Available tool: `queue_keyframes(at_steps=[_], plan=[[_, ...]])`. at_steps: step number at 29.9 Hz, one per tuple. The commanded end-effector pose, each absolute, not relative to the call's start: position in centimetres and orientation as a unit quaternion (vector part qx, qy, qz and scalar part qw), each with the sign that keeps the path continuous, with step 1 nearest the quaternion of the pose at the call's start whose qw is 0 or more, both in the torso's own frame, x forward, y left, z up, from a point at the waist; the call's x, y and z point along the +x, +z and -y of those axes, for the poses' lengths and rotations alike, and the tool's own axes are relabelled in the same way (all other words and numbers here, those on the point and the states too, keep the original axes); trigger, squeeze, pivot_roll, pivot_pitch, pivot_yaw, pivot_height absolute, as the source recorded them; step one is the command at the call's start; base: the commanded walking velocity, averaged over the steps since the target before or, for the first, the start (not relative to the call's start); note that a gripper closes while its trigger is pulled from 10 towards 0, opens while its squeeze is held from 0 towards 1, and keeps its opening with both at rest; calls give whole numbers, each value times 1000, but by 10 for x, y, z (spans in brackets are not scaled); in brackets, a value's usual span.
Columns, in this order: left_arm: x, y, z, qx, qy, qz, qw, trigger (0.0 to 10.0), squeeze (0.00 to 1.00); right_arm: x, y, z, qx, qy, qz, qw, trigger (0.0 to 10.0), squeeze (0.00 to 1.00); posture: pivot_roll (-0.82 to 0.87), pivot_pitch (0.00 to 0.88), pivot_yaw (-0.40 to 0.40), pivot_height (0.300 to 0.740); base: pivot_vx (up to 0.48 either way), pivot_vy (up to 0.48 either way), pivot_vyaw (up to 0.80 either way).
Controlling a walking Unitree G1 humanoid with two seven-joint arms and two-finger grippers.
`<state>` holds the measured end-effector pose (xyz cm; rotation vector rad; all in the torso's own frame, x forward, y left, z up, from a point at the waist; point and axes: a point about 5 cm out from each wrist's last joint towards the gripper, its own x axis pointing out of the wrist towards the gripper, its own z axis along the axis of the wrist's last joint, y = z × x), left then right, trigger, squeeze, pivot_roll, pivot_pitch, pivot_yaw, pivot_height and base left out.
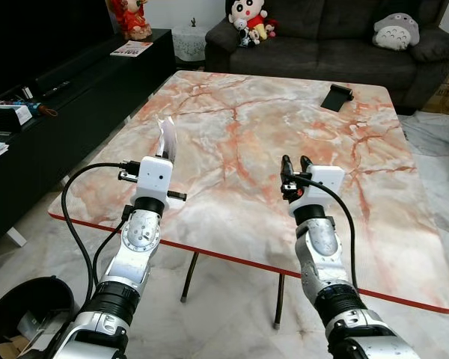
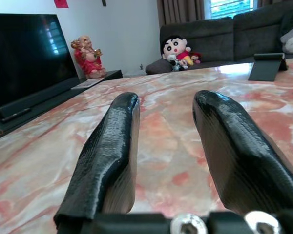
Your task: Picking trash to rubbish bin
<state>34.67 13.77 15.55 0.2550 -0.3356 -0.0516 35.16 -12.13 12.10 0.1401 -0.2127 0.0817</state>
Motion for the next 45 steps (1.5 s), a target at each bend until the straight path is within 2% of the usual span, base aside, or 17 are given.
queue_keyframes(at_steps=[1, 5, 7, 10, 22, 40, 45], plan=[[344, 155, -140, 114, -29, 173, 978, 10000, 0, 353, 129, 116, 72, 44, 122, 989, 10000, 0, 197, 0, 31, 740, 0, 0, 0], [345, 155, -139, 114, -35, 177, 977, 10000, 0, 353, 128, 113, 68, 53, 120, 989, 10000, 0, 202, 0, 29, 740, 0, 0, 0], [343, 155, -140, 111, -32, 182, 976, 10000, 0, 354, 128, 125, 68, 34, 117, 990, 10000, 0, 202, 0, 29, 740, 0, 0, 0], [343, 155, -140, 109, -35, 184, 976, 10000, 0, 355, 129, 129, 64, 32, 120, 990, 10000, 0, 202, 0, 29, 740, 0, 0, 0], [343, 155, -137, 111, -40, 186, 975, 10000, 0, 351, 122, 116, 66, 55, 107, 991, 10000, 0, 202, 0, 29, 740, 0, 0, 0], [346, 158, -137, 105, -38, 191, 975, 10000, 0, 355, 130, 125, 63, 46, 117, 990, 10000, 0, 195, 0, 24, 740, 0, 0, 0], [346, 158, -137, 109, -38, 190, 975, 10000, 0, 355, 129, 124, 64, 50, 117, 990, 10000, 0, 196, 0, 23, 740, -299, 0, 0]])
